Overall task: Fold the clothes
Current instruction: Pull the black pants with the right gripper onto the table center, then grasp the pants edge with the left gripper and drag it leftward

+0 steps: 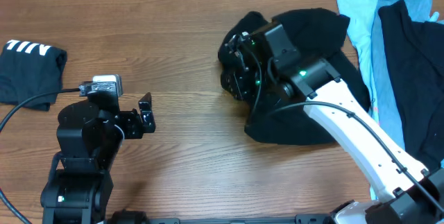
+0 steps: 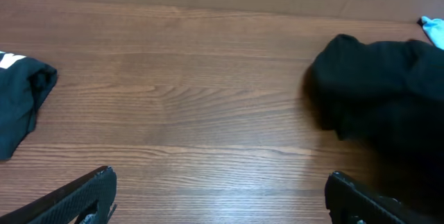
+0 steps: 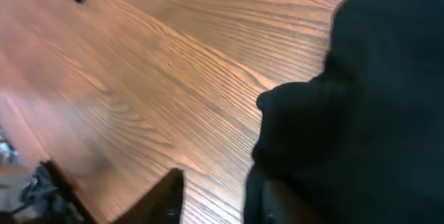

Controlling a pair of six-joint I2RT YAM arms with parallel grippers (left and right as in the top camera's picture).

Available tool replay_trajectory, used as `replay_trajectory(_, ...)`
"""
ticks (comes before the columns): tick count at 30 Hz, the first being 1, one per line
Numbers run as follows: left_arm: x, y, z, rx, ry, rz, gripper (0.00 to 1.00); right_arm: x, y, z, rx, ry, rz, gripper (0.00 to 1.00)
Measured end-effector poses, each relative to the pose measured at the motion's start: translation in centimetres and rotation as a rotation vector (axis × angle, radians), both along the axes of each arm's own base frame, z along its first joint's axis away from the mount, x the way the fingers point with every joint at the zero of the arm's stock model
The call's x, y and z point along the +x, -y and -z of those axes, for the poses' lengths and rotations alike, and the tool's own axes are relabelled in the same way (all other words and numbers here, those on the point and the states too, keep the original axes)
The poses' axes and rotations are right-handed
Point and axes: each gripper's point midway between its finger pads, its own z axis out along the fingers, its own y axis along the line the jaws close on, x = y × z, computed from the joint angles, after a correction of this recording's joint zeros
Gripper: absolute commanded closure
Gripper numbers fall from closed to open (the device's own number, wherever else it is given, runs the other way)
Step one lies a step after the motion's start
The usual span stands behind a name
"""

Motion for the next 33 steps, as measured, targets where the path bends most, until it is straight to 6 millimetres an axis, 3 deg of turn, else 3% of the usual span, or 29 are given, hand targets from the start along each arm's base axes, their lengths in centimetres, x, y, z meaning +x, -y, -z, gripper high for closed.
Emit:
replay_trajectory(2, 0.0, 0.0, 0.0, 0.0, 0.0, 0.0, 0.01, 0.5, 0.5, 0.1, -0.018, 0.012, 0.021, 0.54)
replay_trajectory(5, 0.0, 0.0, 0.0, 0.0, 0.0, 0.0, 0.0, 2.2, 3.0, 0.4, -0.058, 0.024, 0.106, 0.46)
replay_trajectory(9, 0.0, 0.0, 0.0, 0.0, 0.0, 0.0, 0.0, 4.7, 8.6, 0.0, -0.095, 0.01, 0.255, 0.31)
replay_trajectory(13, 0.1, 0.0, 0.1, 0.0, -0.003, 0.001, 0.0, 6.2, 13.7, -2.1, -0.105, 0.044, 0.392, 0.31)
replay_trajectory(14, 0.2, 0.1, 0.3, -0.004, -0.012, 0.007, 0.0, 5.8, 16.7, -2.1, -0.161, 0.024, 0.467, 0.3)
replay_trajectory(16, 0.5, 0.7, 1.0, -0.02, -0.04, 0.033, 0.0, 5.1, 20.7, -1.4, -0.24, -0.024, 0.569, 0.44)
replay_trajectory(17, 0.8, 1.3, 1.5, -0.038, -0.061, 0.061, 0.0, 3.9, 23.7, -0.2, -0.31, -0.093, 0.637, 0.56)
replay_trajectory(18, 0.8, 1.7, 1.5, -0.053, -0.065, 0.082, 0.0, 3.5, 25.6, 0.3, -0.33, -0.127, 0.692, 0.57)
replay_trajectory(19, 1.3, 2.7, 2.8, -0.102, -0.123, 0.118, 0.0, 3.0, 28.1, 1.7, -0.351, -0.185, 0.776, 0.57)
replay_trajectory(22, 2.2, 5.9, 6.1, -0.238, -0.278, 0.215, 0.0, 1.0, 32.2, 6.6, -0.375, -0.334, 0.898, 0.54)
replay_trajectory(24, 2.0, 8.8, 8.3, -0.293, -0.391, 0.281, 0.0, -0.3, 33.5, 9.8, -0.388, -0.429, 0.934, 0.54)
replay_trajectory(26, 1.2, 13.1, 10.5, -0.302, -0.491, 0.396, 0.0, -1.4, 34.3, 12.0, -0.395, -0.494, 0.956, 0.54)
replay_trajectory(28, -0.3, 18.7, 12.6, -0.278, -0.564, 0.551, 0.0, -2.4, 35.3, 13.5, -0.397, -0.556, 0.985, 0.54)
replay_trajectory(30, -1.7, 22.5, 14.5, -0.282, -0.627, 0.62, 0.0, -3.1, 36.6, 14.7, -0.389, -0.611, 1.023, 0.54)
replay_trajectory(31, -2.3, 23.8, 15.6, -0.296, -0.676, 0.612, 0.0, -3.6, 37.2, 15.0, -0.385, -0.63, 1.042, 0.54)
replay_trajectory(33, -2.9, 25.6, 18.0, -0.33, -0.761, 0.573, 0.1, -3.6, 37.4, 15.0, -0.381, -0.631, 1.048, 0.54)
